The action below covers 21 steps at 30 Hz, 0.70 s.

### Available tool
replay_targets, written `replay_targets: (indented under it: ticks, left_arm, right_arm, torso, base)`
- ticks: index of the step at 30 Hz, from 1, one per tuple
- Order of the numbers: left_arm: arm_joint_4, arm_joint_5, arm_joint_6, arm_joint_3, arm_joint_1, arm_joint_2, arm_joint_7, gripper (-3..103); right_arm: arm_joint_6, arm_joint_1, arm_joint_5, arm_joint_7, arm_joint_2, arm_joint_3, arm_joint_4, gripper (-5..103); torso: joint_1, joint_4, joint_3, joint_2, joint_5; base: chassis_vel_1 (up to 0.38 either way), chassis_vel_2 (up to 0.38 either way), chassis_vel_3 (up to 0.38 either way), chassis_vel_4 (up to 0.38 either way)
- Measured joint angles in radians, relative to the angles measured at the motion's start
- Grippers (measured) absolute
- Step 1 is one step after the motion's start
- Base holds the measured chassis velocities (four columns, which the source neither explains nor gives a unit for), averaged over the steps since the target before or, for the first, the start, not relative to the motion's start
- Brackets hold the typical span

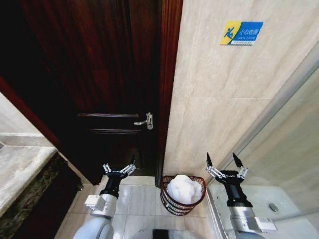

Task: Discard the used towel into the hamper.

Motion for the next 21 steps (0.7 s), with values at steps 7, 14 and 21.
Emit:
replay_targets:
  ticks: [7,14,21]
  left_arm:
    - [0.000,0.000,0.000,0.000,0.000,0.000,0.000,100]
    - [0.000,0.000,0.000,0.000,0.000,0.000,0.000,100]
    - [0.000,0.000,0.000,0.000,0.000,0.000,0.000,100]
  right_arm:
    - [0.000,0.000,0.000,0.000,0.000,0.000,0.000,100]
    - [0.000,0.000,0.000,0.000,0.000,0.000,0.000,100]
    - [0.000,0.000,0.000,0.000,0.000,0.000,0.000,100]
  torso:
    - [0.000,0.0000,0.000,0.000,-0.0001]
    - [0.000,0.0000,0.000,0.000,-0.0002]
    - [0.000,0.0000,0.000,0.000,-0.0001]
  base:
    - [0.000,0.000,0.000,0.000]
    - [0.000,0.000,0.000,0.000]
    - [0.000,0.000,0.000,0.000]
